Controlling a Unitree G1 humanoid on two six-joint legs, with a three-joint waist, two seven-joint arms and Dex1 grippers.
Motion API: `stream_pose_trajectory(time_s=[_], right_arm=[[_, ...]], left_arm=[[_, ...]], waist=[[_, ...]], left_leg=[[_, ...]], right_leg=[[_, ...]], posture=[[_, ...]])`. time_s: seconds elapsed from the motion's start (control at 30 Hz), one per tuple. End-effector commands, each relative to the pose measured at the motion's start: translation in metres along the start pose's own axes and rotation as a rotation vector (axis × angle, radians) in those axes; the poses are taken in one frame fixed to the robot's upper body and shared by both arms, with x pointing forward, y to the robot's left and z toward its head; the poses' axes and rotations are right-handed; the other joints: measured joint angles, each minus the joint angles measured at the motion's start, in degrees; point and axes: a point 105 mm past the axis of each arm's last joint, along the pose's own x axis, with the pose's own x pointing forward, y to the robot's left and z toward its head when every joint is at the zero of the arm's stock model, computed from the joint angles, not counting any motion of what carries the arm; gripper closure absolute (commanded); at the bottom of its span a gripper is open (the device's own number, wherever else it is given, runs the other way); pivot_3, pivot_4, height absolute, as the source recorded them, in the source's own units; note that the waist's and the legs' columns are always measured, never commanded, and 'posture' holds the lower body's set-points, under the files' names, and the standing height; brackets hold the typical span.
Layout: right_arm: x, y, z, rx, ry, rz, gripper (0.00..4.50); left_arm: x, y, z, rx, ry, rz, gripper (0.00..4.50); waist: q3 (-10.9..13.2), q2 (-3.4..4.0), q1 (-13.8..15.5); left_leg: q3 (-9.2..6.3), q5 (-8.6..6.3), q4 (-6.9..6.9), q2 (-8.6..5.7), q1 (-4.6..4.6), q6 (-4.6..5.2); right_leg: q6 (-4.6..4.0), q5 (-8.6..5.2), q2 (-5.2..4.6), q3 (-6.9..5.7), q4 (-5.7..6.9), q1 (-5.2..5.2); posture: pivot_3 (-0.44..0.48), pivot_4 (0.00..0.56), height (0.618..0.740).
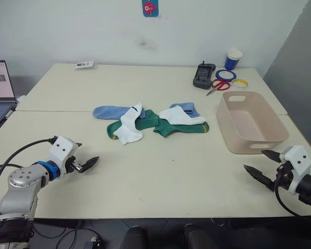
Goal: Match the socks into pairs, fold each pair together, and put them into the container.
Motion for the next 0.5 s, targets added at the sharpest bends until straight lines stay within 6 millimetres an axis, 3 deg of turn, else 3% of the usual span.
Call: stream_pose_trajectory(time_s=[0.03,0.2,0.3,0.5], right_arm=[[-0.002,0.0,0.014,-0.055,-0.044,-0.019,0.0],[-0.004,-0.004,0.017,-0.08,-0.05,-0.066,0.0],[-0.005,-0.003,0.013,-0.071,-0.028,-0.062,0.0],[-0.005,0.004,0.013,-0.081,-0.028,-0.019,0.0]], left_arm=[[-0.001,0.006,0.02,-0.005,-0.087,0.005,0.03],[-0.003,0.009,0.028,-0.047,-0.13,-0.011,0.03],[-0.009,-0.006,0.033,-0.096,-0.182,-0.115,0.03],[-0.012,-0.014,0.022,-0.091,-0.146,-0.142,0.03]], waist=[[0.0,0.0,0.02],[0.0,0.0,-0.03],[0.0,0.0,-0.19],[0.0,0.0,0.0]], left_leg=[[0.0,0.0,0.0,0.0,0.0,0.0],[-0.01,0.0,0.0,0.0,-0.01,0.0],[0.02,0.0,0.0,0.0,0.0,0.0],[-0.03,0.0,0.0,0.0,0.01,0.0]], right_leg=[[0.0,0.0,0.0,0.0,0.0,0.0],[0.01,0.0,0.0,-0.01,0.01,0.0],[0.01,0.0,0.0,0.02,-0.01,-0.01],[0.0,0.0,0.0,-0.02,0.01,0.0]], posture=[[0.0,0.15,0.732],[0.0,0.15,0.732],[0.0,0.15,0.732],[0.0,0.15,0.732]])
